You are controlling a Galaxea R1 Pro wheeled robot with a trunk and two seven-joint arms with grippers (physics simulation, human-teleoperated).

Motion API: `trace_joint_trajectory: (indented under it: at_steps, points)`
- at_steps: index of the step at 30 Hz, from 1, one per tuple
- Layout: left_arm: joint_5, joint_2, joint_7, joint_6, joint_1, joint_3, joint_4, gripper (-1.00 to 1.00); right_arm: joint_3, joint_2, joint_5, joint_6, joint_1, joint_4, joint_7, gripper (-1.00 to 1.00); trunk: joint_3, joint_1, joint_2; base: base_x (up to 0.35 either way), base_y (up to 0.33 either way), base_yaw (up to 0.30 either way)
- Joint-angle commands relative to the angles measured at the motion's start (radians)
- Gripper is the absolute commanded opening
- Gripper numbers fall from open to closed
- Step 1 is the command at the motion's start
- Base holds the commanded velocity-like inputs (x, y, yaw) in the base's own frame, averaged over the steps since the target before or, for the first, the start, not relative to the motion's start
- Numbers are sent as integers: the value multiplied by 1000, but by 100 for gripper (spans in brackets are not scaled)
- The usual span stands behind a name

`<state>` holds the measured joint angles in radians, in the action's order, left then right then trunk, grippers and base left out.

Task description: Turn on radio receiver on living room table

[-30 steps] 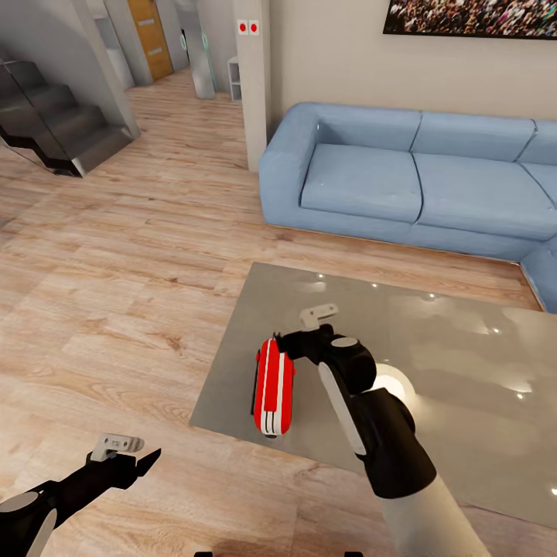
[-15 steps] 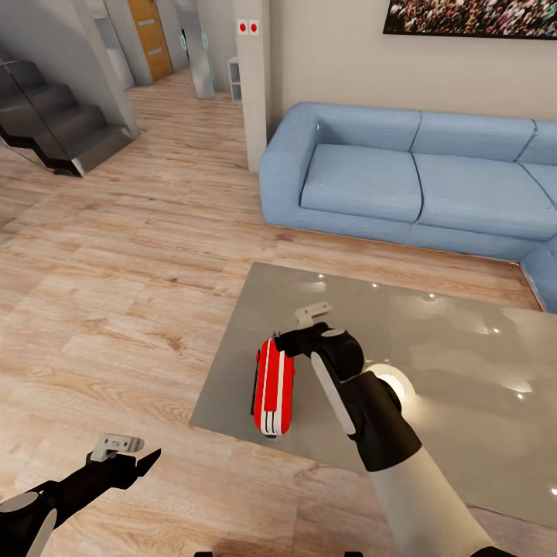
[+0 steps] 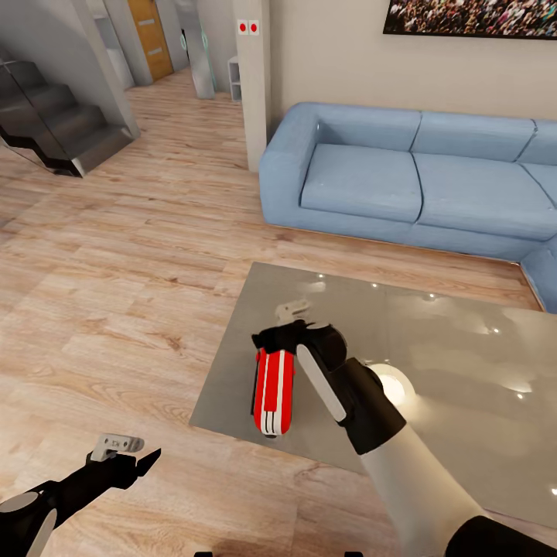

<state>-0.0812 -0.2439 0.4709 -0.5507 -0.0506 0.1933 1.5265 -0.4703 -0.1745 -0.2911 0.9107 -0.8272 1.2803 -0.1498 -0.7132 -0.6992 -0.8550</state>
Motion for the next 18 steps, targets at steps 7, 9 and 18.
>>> trace_joint_trajectory:
  at_steps: [7, 9, 18]
  points:
    - [0, 0, 0, 0, 0, 0, 0, 100, -2, 0, -7, -33, -1, -60, -8, 100, 0, 0, 0, 0, 0, 0]
    - [0, 0, 0, 0, 0, 0, 0, 100, -2, 0, -8, -34, -1, -64, -9, 100, 0, 0, 0, 0, 0, 0]
    - [0, 0, 0, 0, 0, 0, 0, 100, -20, 0, -7, -46, -1, -102, -10, 100, 0, 0, 0, 0, 0, 0]
